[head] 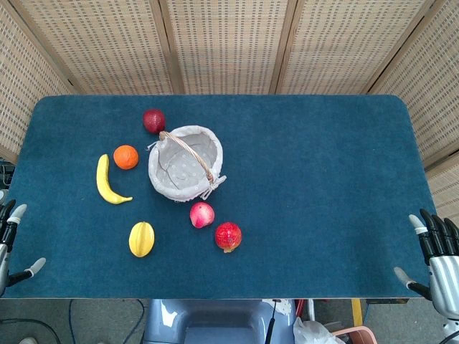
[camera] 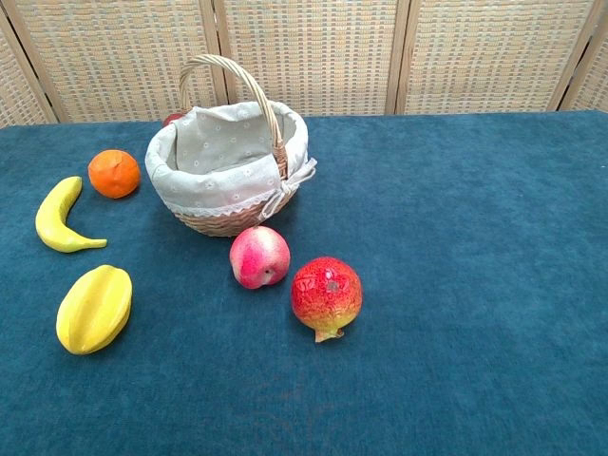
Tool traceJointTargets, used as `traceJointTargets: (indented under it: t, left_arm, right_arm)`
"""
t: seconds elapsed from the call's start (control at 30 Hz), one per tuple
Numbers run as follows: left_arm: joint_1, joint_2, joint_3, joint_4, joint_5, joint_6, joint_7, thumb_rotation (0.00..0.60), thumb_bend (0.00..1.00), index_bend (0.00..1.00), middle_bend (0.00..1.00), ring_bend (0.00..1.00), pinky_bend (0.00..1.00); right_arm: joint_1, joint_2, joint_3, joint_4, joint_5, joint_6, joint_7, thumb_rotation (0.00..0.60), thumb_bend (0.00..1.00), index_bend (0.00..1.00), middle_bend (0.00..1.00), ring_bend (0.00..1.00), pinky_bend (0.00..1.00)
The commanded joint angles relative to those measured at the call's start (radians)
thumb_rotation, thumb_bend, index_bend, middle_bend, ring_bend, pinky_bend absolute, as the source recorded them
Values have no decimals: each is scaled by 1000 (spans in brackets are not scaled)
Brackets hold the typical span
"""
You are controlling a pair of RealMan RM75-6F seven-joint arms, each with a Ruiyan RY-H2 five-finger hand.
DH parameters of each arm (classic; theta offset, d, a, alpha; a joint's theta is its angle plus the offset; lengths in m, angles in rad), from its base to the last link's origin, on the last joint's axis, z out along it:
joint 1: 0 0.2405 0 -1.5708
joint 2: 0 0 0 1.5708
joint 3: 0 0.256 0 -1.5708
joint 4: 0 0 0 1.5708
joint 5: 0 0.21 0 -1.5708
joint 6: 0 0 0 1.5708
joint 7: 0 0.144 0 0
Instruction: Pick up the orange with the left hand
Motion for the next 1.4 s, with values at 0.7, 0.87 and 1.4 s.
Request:
traceJointTargets:
  t: [0.7, 0.87, 1.4]
  left_arm:
    - [-594, -274, -228, 793, -209, -736, -409, 600, 0, 0, 0, 0, 0]
    - [-707, -408, -218, 1012, -201, -866, -524, 600, 0, 0, 0, 0, 0]
    - [-855, -687, -122, 1434, -126, -1003, -813, 600, 0, 20, 0, 0, 15]
  right_arm:
    - [57, -21, 54, 20, 132, -92, 6, 600, 0, 0, 0, 0, 0]
    - [74, -40, 63, 27, 182, -130, -39, 600, 0, 0, 0, 0, 0]
    - [94, -65, 77, 45, 252, -162, -85, 600, 0, 0, 0, 0, 0]
